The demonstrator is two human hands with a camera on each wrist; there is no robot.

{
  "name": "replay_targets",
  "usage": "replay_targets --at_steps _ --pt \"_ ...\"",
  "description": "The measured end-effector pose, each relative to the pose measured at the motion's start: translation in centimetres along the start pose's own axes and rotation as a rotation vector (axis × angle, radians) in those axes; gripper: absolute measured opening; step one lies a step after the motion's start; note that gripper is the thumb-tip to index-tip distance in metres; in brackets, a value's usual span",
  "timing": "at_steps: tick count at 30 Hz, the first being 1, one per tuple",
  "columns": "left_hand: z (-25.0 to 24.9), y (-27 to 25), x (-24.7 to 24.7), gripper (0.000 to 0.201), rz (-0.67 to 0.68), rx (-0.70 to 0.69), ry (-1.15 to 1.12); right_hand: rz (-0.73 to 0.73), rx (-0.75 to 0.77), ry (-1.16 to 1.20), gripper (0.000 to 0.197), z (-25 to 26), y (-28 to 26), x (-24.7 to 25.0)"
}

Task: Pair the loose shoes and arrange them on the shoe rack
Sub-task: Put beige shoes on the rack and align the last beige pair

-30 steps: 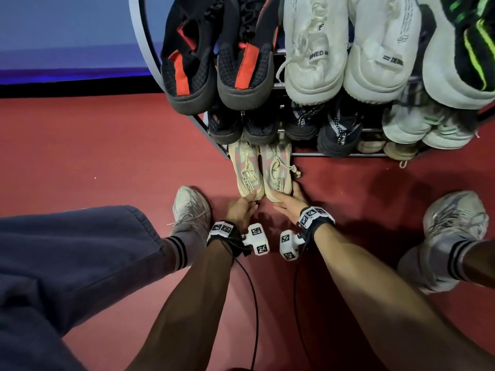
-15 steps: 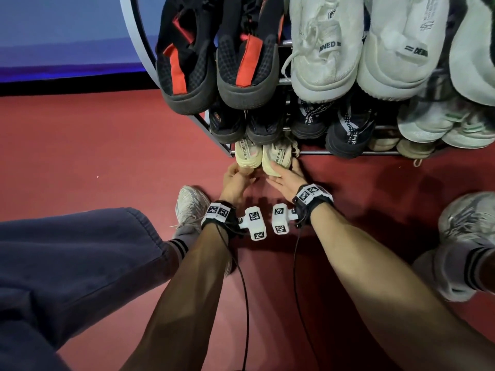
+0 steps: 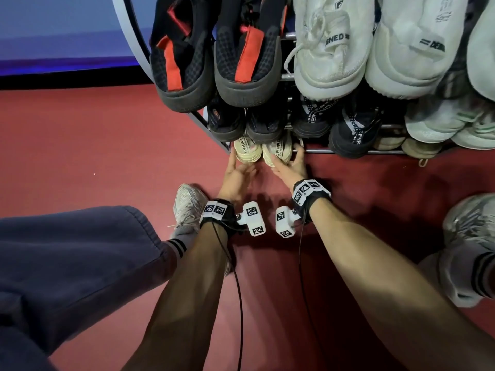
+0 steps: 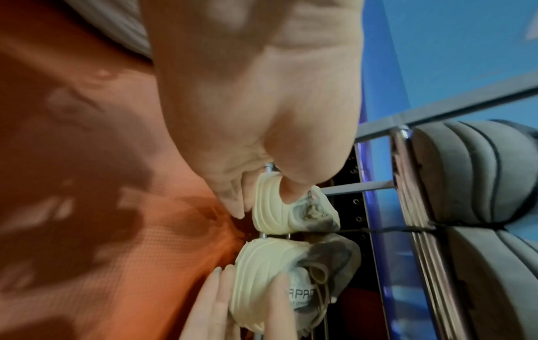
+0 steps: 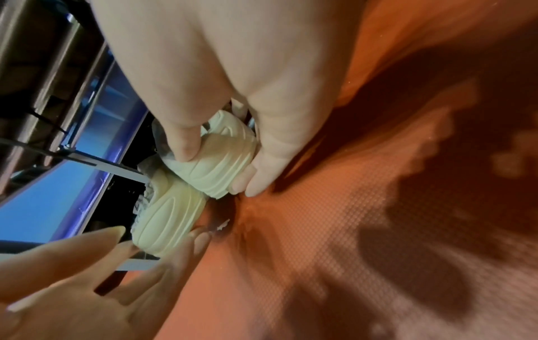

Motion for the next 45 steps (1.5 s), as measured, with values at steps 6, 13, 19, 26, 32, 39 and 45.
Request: replay_targets --at_steps 6,13,19,26,32,39,45 --pt "-1.8 0.6 0.4 0.075 -0.002 0.0 0.057 0.039 0.046 -0.017 0.093 3.0 -1.6 -1.6" --pt "-1.3 0.3 -1.5 0.028 0.048 0.06 0.332 -0.109 0.232 -0.142 0.085 7.5 -3.9 -1.4" --pt "-1.0 1.6 -1.2 0.019 0.026 0.043 0.318 -0.12 0.196 -0.225 0.083 5.7 -1.5 -1.0" --pt "-1.2 1.5 -1.7 0.053 0.061 0.065 0.454 -0.226 0.194 -0.304 0.058 8.6 -2.9 -0.6" --pt "-1.9 1.2 -2.1 0.039 0.019 0.061 0.421 -0.287 0.203 -0.304 0.043 9.9 -4.3 -0.2" --pt "-2.0 1.2 -2.2 0.068 -0.025 -0.025 0.39 -0.319 0.211 -0.38 0.039 9.8 -5.3 -0.9" --pt "-2.7 2.5 -2.6 0.027 -0.133 -0.031 0.31 -0.287 0.158 -0.281 0.053 10.1 -3.8 -1.5"
Point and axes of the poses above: each hand's wrist, its own y-axis towards the middle knuckle, its own x-axis out of the back of the hand, z = x × y, the point moved 7 cm from there along y, towards the middle knuckle, and after that the axes turned 4 degrees about z, right-handed, at the moved point
